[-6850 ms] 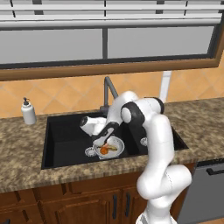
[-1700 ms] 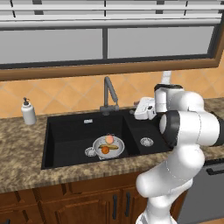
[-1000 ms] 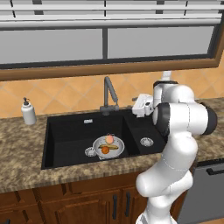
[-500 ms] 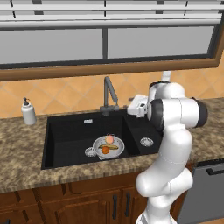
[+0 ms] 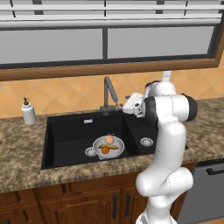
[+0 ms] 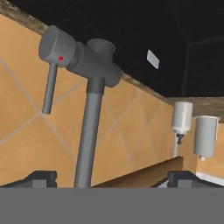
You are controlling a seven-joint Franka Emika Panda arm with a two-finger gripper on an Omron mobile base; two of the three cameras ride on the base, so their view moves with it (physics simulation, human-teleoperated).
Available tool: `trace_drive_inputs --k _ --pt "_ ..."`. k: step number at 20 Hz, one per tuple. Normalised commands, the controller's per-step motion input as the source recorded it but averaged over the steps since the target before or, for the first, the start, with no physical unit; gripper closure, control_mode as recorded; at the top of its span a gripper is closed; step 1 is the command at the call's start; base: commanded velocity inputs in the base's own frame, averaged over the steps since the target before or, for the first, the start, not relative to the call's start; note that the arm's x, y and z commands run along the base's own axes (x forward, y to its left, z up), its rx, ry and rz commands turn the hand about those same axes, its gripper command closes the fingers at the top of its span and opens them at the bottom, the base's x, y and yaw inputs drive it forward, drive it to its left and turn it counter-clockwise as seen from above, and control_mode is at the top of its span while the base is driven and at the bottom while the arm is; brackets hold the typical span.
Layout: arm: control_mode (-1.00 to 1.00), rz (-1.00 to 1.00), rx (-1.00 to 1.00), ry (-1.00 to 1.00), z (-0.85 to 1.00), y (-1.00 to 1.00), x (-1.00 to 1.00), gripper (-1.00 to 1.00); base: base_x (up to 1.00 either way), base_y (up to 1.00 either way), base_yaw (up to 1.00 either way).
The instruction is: Put the colander in the sink, put the tangerine, banana, peach in the colander, and turn on the sink faucet and pour water over the colander.
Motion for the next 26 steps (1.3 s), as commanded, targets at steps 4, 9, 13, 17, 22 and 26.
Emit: trace_drive_inputs --k 4,9,13,17,22,26 --pt "-1.0 -0.07 0.0 -0.04 -0.2 0.0 0.52 -1.0 0.0 0.0 0.0" --pt "-1.0 -0.06 0.0 -0.02 -0.26 0.0 0.51 -1.0 0.0 0.0 0.0" --pt "-1.0 -0.04 0.0 -0.03 -0.18 0.04 0.5 -1.0 0.0 0.0 0.0" --pt "-1.0 -0.04 0.0 -0.02 -0.17 0.01 0.49 -1.0 0.0 0.0 0.0" --pt "-1.0 -0.04 0.01 -0.02 -0.16 0.0 0.48 -1.0 0.0 0.0 0.0" --pt "-1.0 -0.04 0.01 -0.01 -0.19 0.0 0.46 -1.0 0.0 0.0 0.0"
